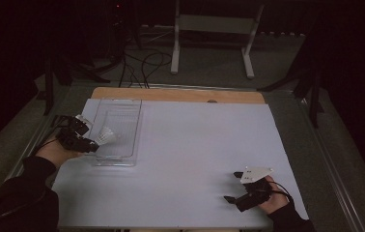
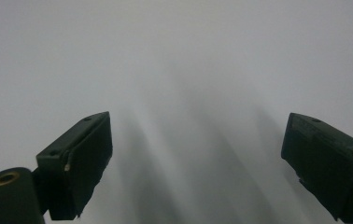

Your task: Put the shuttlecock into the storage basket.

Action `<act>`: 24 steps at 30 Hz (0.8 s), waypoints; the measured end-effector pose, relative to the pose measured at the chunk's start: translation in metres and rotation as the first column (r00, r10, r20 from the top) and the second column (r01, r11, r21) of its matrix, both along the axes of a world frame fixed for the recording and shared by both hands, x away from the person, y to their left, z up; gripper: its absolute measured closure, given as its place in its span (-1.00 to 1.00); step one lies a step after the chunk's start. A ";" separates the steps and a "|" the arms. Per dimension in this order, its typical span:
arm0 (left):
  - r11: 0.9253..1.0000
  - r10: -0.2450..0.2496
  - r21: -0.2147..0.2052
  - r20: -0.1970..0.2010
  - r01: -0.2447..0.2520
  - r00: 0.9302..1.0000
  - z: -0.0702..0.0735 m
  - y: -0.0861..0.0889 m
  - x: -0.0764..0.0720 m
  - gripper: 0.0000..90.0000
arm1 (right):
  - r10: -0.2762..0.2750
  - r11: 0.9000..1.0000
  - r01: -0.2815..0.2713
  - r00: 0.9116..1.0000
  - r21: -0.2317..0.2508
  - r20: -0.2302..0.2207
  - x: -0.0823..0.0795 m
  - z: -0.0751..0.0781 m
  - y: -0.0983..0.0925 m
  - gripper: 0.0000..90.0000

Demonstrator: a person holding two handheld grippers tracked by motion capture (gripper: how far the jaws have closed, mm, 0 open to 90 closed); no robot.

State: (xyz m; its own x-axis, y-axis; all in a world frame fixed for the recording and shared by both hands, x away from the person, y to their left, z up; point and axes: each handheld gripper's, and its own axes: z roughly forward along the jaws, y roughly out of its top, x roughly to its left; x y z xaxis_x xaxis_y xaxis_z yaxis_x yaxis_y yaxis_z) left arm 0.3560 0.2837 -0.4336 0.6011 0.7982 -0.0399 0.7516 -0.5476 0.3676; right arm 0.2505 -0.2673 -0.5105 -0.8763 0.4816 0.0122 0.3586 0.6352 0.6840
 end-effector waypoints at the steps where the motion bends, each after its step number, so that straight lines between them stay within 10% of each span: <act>1: 1.000 0.002 0.004 -0.002 -0.002 1.000 0.000 0.000 0.000 0.46 | 0.001 1.000 -0.001 1.000 0.000 -0.001 0.000 0.000 0.000 -0.80; 12: 1.000 0.012 -0.005 -0.014 -0.012 1.000 0.003 -0.001 0.002 0.43 | 0.001 1.000 -0.001 1.000 -0.007 -0.004 0.001 -0.001 0.000 -0.80; 24: 0.999 0.049 0.002 0.017 -0.050 0.999 0.009 -0.003 0.000 -0.29 | 0.004 1.000 -0.004 1.000 -0.003 -0.005 0.001 -0.001 0.000 -0.80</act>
State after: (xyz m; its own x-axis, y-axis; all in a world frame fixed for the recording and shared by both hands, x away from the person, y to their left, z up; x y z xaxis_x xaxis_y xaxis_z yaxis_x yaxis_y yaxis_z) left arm 0.3561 0.2804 -0.4245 0.5614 0.8270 -0.0288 0.7717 -0.5106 0.3792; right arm 0.2511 -0.2672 -0.5115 -0.8779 0.4785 0.0150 0.3599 0.6389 0.6799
